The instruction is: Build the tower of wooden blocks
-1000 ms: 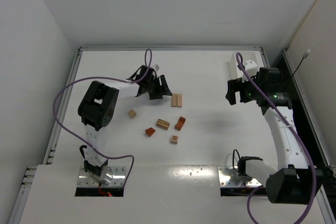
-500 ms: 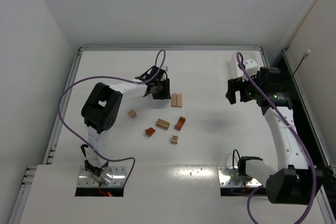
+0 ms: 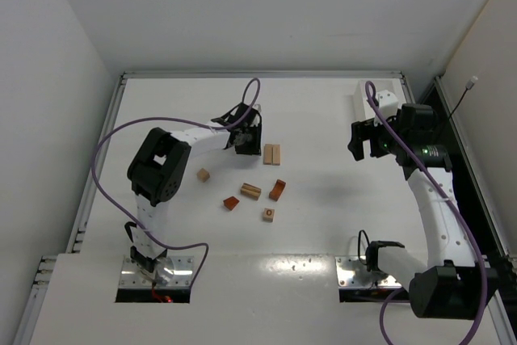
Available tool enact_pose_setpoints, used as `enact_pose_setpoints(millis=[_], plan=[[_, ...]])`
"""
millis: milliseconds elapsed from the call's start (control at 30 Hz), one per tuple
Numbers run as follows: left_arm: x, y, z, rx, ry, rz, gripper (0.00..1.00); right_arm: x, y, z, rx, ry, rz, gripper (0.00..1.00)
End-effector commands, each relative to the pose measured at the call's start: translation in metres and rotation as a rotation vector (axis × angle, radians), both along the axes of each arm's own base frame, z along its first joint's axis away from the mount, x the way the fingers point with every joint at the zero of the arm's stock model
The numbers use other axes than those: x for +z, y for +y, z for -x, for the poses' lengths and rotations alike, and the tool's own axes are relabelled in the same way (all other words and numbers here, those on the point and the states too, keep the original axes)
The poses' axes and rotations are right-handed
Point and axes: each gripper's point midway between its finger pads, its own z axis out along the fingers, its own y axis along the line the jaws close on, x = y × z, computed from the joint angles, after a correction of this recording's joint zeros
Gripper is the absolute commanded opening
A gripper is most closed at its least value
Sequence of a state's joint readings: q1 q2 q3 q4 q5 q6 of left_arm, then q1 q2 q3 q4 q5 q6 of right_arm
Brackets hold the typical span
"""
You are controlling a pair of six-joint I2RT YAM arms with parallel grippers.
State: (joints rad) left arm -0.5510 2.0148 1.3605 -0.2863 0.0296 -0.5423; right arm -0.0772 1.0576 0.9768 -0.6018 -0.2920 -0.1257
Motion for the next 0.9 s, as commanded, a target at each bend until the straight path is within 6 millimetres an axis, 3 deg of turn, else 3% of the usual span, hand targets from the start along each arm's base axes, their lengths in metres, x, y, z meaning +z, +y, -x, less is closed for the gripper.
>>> enact_pose_setpoints(millis=[0,367,867], plan=[[0.008,-0.006,-0.006,-0.004,-0.024,0.008,0.3,0.014,0.001,-0.006,-0.006,-0.056,-0.017,0.86],[-0.003,-0.014,-0.002,-0.031,-0.007,-0.01,0.29,0.015,0.001,-0.003,-0.006,-0.056,-0.017,0.86],[-0.01,-0.017,0.001,-0.048,0.007,-0.025,0.4,0.015,0.001,-0.003,-0.006,-0.056,-0.017,0.86]])
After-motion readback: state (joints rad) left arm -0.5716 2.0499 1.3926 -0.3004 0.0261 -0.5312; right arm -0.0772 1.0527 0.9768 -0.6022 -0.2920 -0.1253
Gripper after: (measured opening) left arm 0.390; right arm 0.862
